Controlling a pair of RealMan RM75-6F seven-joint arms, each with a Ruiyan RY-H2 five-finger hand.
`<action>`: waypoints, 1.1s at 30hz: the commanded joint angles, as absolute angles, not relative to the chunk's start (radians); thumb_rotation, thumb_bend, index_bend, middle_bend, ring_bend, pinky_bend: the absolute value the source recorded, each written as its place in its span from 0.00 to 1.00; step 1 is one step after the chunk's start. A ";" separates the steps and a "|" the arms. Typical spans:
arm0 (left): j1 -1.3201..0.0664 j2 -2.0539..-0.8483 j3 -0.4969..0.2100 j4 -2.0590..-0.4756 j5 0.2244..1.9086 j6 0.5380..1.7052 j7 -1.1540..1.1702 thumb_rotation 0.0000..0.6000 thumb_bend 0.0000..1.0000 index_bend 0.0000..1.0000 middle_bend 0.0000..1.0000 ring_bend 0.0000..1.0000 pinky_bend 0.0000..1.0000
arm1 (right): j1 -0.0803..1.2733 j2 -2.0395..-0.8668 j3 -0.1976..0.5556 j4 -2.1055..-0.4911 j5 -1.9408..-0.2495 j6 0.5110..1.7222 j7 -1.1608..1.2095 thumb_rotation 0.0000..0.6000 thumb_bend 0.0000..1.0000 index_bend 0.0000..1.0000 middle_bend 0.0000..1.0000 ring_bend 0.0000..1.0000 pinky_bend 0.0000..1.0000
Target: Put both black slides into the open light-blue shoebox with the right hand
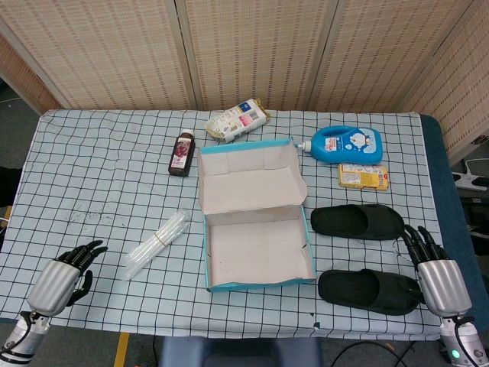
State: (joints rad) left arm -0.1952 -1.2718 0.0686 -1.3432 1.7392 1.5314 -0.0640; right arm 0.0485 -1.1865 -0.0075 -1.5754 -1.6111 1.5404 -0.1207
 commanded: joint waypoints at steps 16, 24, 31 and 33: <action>-0.202 -1.270 0.070 -1.345 1.721 1.497 -0.067 1.00 0.71 0.19 0.14 0.23 0.45 | 0.057 -1.120 -0.040 -1.630 -1.616 1.475 -0.076 1.00 0.10 0.08 0.03 0.00 0.29; -0.201 -1.258 0.075 -1.363 1.721 1.489 -0.058 1.00 0.71 0.19 0.14 0.23 0.45 | 0.124 -0.988 -0.100 -1.781 -1.476 1.194 -0.270 1.00 0.00 0.00 0.04 0.00 0.18; -0.203 -1.254 0.073 -1.367 1.714 1.482 -0.063 1.00 0.71 0.19 0.14 0.23 0.45 | 0.161 -0.981 -0.103 -1.802 -1.419 1.105 -0.295 1.00 0.00 0.00 0.03 0.00 0.17; -0.202 -1.255 0.072 -1.368 1.714 1.485 -0.065 1.00 0.71 0.19 0.14 0.23 0.45 | 0.166 -0.992 -0.101 -1.795 -1.407 1.095 -0.308 1.00 0.00 0.00 0.03 0.00 0.17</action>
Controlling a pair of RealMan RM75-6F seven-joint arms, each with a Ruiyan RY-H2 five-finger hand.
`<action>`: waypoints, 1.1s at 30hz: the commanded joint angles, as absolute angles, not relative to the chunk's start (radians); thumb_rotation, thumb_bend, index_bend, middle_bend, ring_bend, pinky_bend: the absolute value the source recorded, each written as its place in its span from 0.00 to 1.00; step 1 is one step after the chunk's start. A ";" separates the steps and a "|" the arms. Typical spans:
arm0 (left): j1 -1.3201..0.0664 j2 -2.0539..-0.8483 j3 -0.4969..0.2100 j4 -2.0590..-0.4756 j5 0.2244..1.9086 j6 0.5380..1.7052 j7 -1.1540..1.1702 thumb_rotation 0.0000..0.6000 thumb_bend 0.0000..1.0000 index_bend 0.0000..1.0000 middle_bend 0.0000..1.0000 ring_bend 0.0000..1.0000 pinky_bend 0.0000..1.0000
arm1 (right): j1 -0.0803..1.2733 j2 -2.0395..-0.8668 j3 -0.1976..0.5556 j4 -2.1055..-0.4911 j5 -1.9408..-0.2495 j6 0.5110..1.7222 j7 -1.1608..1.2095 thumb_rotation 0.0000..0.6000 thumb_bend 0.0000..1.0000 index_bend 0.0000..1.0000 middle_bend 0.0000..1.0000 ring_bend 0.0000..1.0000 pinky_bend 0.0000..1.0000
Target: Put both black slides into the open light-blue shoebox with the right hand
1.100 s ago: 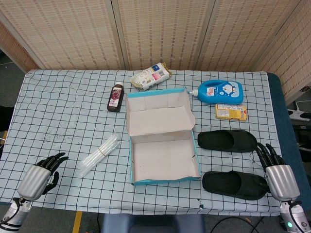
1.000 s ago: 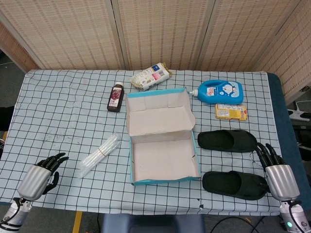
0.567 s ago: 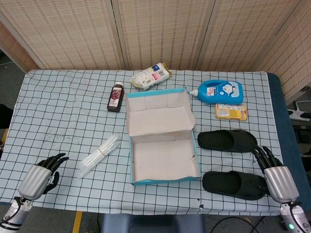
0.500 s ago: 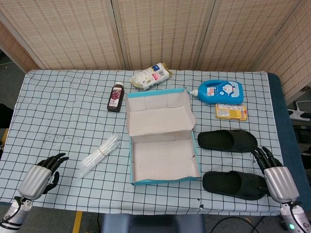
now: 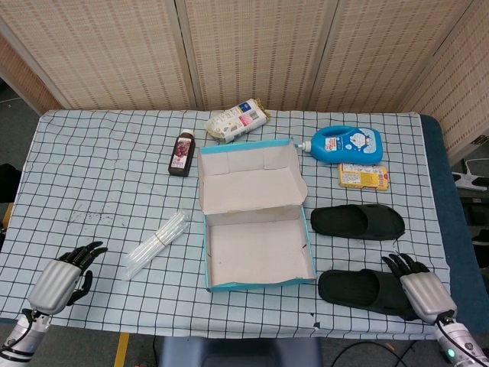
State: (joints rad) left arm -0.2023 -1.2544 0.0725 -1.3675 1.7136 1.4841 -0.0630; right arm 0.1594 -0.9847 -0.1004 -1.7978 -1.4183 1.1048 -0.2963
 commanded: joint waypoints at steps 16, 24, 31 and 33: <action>-0.202 -1.253 0.073 -1.369 1.717 1.485 -0.074 1.00 0.71 0.19 0.14 0.23 0.45 | 0.239 -1.059 -0.086 -1.743 -1.214 0.944 -0.369 1.00 0.00 0.00 0.04 0.00 0.16; -0.202 -1.253 0.074 -1.366 1.725 1.491 -0.072 1.00 0.71 0.19 0.14 0.23 0.45 | 0.252 -1.083 -0.089 -1.728 -1.167 0.939 -0.395 1.00 0.00 0.18 0.20 0.11 0.24; -0.203 -1.252 0.075 -1.366 1.725 1.490 -0.076 1.00 0.71 0.19 0.14 0.23 0.45 | 0.254 -1.109 -0.089 -1.709 -1.147 0.958 -0.407 1.00 0.00 0.39 0.39 0.30 0.38; -0.202 -1.252 0.075 -1.367 1.726 1.491 -0.078 1.00 0.71 0.19 0.14 0.23 0.45 | 0.253 -1.116 -0.089 -1.705 -1.147 0.966 -0.410 1.00 0.00 0.45 0.43 0.35 0.42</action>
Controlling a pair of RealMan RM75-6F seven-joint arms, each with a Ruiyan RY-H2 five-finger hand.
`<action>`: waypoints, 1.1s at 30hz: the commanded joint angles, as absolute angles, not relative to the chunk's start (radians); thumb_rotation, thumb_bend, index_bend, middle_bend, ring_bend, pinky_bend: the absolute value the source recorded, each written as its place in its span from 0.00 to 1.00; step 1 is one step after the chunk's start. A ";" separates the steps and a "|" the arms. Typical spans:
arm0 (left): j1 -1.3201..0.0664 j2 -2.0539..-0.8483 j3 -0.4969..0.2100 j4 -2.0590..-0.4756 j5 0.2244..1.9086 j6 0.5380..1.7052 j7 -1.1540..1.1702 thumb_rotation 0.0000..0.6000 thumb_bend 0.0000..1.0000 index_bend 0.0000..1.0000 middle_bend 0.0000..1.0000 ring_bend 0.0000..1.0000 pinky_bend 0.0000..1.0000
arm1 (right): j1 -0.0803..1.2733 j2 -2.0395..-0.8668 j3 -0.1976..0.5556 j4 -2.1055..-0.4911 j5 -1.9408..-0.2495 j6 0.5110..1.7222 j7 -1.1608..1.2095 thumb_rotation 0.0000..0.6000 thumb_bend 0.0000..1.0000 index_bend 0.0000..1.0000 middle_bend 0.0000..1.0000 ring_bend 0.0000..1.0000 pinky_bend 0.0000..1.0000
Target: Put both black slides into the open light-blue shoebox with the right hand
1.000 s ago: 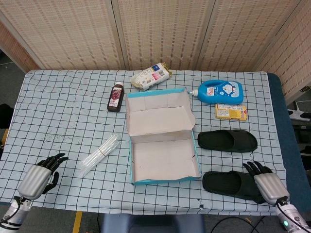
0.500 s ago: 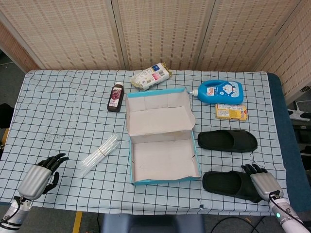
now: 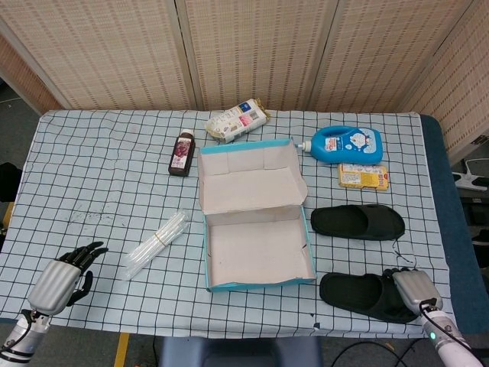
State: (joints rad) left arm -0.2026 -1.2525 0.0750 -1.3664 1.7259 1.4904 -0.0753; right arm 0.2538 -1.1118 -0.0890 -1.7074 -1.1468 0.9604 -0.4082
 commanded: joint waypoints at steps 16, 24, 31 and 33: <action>-0.201 -1.248 0.075 -1.376 1.723 1.491 -0.084 1.00 0.71 0.20 0.14 0.23 0.45 | 0.138 -0.988 -0.106 -1.869 -1.346 1.277 -0.363 1.00 0.00 0.55 0.52 0.44 0.50; -0.195 -1.242 0.072 -1.381 1.729 1.511 -0.076 1.00 0.71 0.21 0.14 0.23 0.45 | 0.142 -0.850 -0.116 -2.008 -1.528 1.327 -0.269 1.00 0.00 0.55 0.52 0.44 0.50; -0.193 -1.237 0.069 -1.382 1.727 1.516 -0.083 1.00 0.71 0.21 0.14 0.23 0.45 | 0.291 -0.826 -0.021 -2.137 -1.470 1.159 -0.246 1.00 0.00 0.55 0.52 0.44 0.50; -0.192 -1.237 0.069 -1.383 1.725 1.517 -0.085 1.00 0.71 0.21 0.14 0.23 0.45 | 0.346 -0.856 0.016 -2.144 -1.446 1.107 -0.269 1.00 0.00 0.55 0.52 0.44 0.50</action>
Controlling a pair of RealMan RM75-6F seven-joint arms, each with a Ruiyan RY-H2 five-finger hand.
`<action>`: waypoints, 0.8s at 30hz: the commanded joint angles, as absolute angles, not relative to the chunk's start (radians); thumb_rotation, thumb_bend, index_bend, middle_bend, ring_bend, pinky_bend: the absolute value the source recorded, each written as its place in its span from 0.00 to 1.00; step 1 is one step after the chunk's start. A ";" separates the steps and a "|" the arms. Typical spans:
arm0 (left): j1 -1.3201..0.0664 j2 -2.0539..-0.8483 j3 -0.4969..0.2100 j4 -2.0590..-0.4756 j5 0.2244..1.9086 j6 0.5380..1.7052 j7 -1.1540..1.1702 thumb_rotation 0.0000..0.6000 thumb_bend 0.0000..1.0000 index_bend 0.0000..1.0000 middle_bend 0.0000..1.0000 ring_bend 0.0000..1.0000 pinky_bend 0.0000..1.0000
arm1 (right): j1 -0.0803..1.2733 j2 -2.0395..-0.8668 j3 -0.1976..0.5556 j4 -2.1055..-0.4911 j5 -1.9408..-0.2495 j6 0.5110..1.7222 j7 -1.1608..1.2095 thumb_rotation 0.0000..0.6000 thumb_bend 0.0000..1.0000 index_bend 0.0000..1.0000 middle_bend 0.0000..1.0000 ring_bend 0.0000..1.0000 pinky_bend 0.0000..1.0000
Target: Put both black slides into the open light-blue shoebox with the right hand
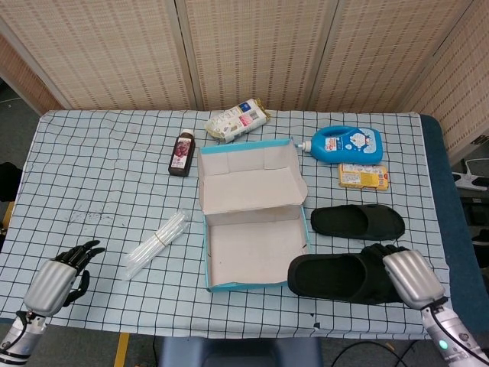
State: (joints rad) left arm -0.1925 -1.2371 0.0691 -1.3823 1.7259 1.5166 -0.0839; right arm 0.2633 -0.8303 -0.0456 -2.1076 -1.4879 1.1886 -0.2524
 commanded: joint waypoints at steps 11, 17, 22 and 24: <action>-0.192 -1.232 0.069 -1.381 1.727 1.517 -0.094 1.00 0.71 0.21 0.14 0.23 0.45 | 0.561 -1.103 0.126 -2.076 -1.280 0.928 -0.393 1.00 0.00 0.55 0.52 0.44 0.50; -0.193 -1.232 0.070 -1.382 1.727 1.511 -0.092 1.00 0.71 0.21 0.14 0.23 0.45 | 0.629 -1.204 0.145 -1.990 -1.235 0.885 -0.393 1.00 0.00 0.55 0.52 0.44 0.50; -0.194 -1.232 0.071 -1.384 1.726 1.507 -0.090 1.00 0.71 0.21 0.14 0.23 0.45 | 0.647 -1.268 0.157 -1.927 -1.239 0.918 -0.389 1.00 0.00 0.55 0.52 0.44 0.50; -0.195 -1.232 0.071 -1.382 1.726 1.505 -0.089 1.00 0.71 0.21 0.14 0.23 0.45 | 0.648 -1.283 0.153 -1.909 -1.236 0.931 -0.398 1.00 0.00 0.55 0.52 0.44 0.50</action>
State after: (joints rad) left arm -0.1945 -1.2322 0.0711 -1.3824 1.7262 1.5053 -0.0887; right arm 0.6451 -1.2748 0.1526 -1.9166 -1.2379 0.9239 -0.3936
